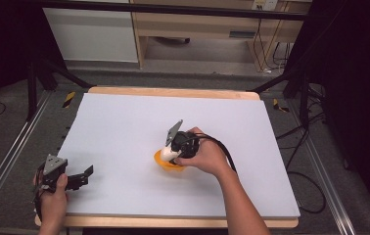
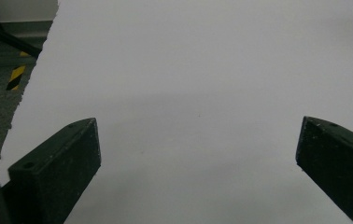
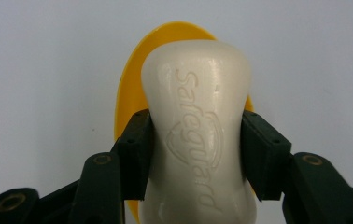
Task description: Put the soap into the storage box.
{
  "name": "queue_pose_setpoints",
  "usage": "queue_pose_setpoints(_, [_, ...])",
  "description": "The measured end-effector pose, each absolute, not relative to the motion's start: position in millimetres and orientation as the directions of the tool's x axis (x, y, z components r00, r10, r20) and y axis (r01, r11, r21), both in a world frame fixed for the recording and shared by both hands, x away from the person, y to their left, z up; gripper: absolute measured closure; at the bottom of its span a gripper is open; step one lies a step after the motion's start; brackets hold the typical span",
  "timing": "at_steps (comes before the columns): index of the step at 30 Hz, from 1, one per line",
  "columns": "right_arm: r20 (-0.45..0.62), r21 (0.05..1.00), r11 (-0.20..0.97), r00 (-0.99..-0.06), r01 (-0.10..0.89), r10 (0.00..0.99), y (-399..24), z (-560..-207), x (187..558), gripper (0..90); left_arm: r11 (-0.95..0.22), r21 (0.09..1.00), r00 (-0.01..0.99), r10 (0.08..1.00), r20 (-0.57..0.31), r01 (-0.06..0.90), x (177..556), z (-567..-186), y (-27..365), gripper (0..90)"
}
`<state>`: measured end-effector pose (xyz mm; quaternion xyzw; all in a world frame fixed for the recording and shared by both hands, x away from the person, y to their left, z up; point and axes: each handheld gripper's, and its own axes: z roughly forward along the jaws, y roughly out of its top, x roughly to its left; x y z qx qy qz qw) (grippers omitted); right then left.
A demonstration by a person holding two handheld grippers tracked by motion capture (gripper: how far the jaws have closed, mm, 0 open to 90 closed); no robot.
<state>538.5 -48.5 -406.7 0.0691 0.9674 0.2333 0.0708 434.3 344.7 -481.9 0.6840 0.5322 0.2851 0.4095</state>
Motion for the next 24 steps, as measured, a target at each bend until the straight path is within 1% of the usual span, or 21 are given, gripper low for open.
queue_pose_setpoints(2, [-0.111, 0.445, 0.891, -0.982, 0.089, 0.154, -47, -409, 539, 49.4, -0.098, 0.864, 0.27, 0.962, -0.046, 0.494, 434, -482, 345, 0.0])
queue_pose_setpoints(5, [-0.129, 0.438, 0.894, -0.978, 0.094, 0.166, -45, -410, 539, 48.9, -0.099, 0.863, 0.271, 0.962, -0.045, 0.495, 434, -482, 345, 0.0])
queue_pose_setpoints(7, [-0.139, 0.448, 0.887, -0.972, 0.109, 0.19, -45, -408, 538, 43.2, -0.1, 0.863, 0.271, 0.962, -0.044, 0.495, 434, -482, 345, 0.0])
queue_pose_setpoints(9, [-0.113, 0.517, 0.844, -0.965, 0.144, 0.235, -49, -401, 538, 34.6, -0.101, 0.863, 0.271, 0.962, -0.043, 0.496, 435, -482, 345, 0.0])
queue_pose_setpoints(10, [-0.113, 0.53, 0.831, -0.957, 0.17, 0.267, -51, -398, 538, 29.0, -0.101, 0.863, 0.271, 0.962, -0.043, 0.496, 435, -482, 344, 0.0])
queue_pose_setpoints(12, [-0.13, 0.535, 0.82, -0.94, 0.202, 0.317, -56, -393, 538, 23.8, -0.102, 0.863, 0.271, 0.962, -0.042, 0.495, 435, -482, 344, 0.0])
queue_pose_setpoints(16, [-0.116, 0.569, 0.777, -0.909, 0.271, 0.401, -72, -392, 540, 14.3, -0.103, 0.862, 0.271, 0.962, -0.04, 0.496, 435, -482, 344, 0.0])
queue_pose_setpoints(22, [-0.075, 0.632, 0.677, -0.84, 0.377, 0.538, -103, -400, 541, 3.6, -0.109, 0.862, 0.269, 0.963, -0.032, 0.495, 435, -482, 343, 0.0])
queue_pose_setpoints(24, [-0.051, 0.649, 0.645, -0.823, 0.403, 0.566, -113, -403, 540, 0.9, -0.108, 0.862, 0.268, 0.963, -0.033, 0.495, 435, -482, 344, 0.0])
